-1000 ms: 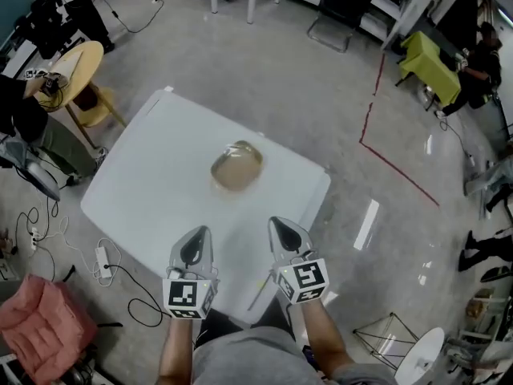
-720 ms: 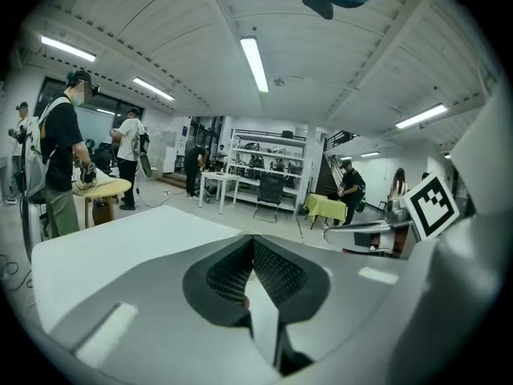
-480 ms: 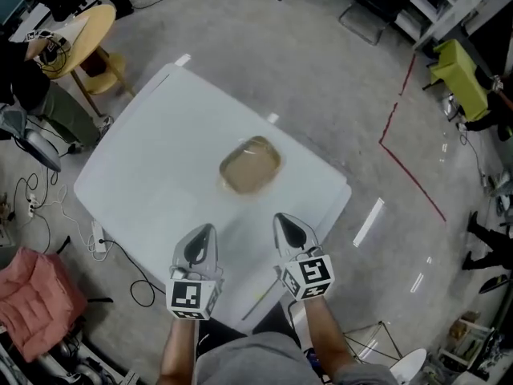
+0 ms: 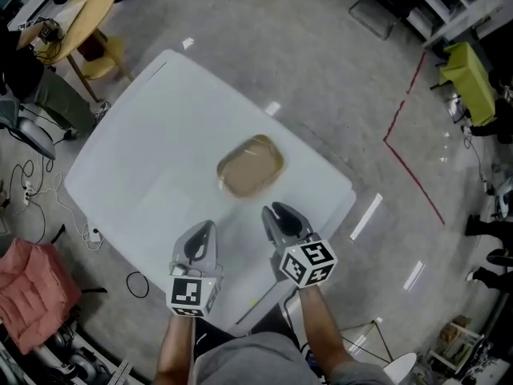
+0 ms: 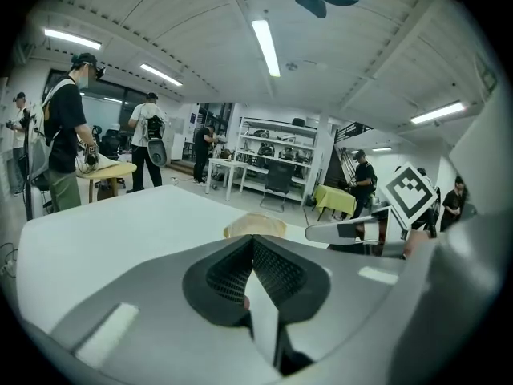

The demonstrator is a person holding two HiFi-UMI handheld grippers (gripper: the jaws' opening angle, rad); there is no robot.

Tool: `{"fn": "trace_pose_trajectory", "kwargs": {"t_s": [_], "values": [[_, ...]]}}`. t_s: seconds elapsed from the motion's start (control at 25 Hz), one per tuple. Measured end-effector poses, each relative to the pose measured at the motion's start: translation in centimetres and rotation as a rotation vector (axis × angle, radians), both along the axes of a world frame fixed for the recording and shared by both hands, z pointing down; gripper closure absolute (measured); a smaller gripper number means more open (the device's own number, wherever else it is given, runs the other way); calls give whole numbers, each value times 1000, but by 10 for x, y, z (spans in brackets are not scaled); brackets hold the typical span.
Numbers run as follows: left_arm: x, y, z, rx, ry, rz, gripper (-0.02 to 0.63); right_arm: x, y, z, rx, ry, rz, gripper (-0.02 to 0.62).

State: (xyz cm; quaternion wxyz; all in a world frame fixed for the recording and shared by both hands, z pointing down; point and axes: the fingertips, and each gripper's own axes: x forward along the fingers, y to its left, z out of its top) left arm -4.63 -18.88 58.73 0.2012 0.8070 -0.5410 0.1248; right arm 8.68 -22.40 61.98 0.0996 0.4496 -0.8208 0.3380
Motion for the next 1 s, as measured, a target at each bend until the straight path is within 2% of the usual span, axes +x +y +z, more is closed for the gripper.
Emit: {"fn": "trace_pose_trajectory", "kwargs": {"t_s": [0.04, 0.16, 0.24, 0.36, 0.52, 0.76, 1.0], "values": [[1, -1, 1, -4, 0, -1, 594, -2, -2, 4, -19, -19, -3, 475], [4, -5, 4, -17, 4, 0, 595, -6, -9, 17, -73, -66, -5, 449], [6, -7, 7, -26, 6, 1, 595, -9, -12, 25, -113, -123, -4, 400], [4, -8, 11, -34, -4, -2, 594, -15, -17, 33, -157, -211, 5, 379], [-2, -9, 16, -49, -12, -9, 594, -21, -23, 43, -204, -270, 14, 354], [-6, -9, 24, -71, -14, -23, 594, -25, -23, 52, -230, -272, 3, 358], [-6, -9, 21, -60, -9, -30, 594, -23, -21, 54, -239, -275, 8, 468]]}}
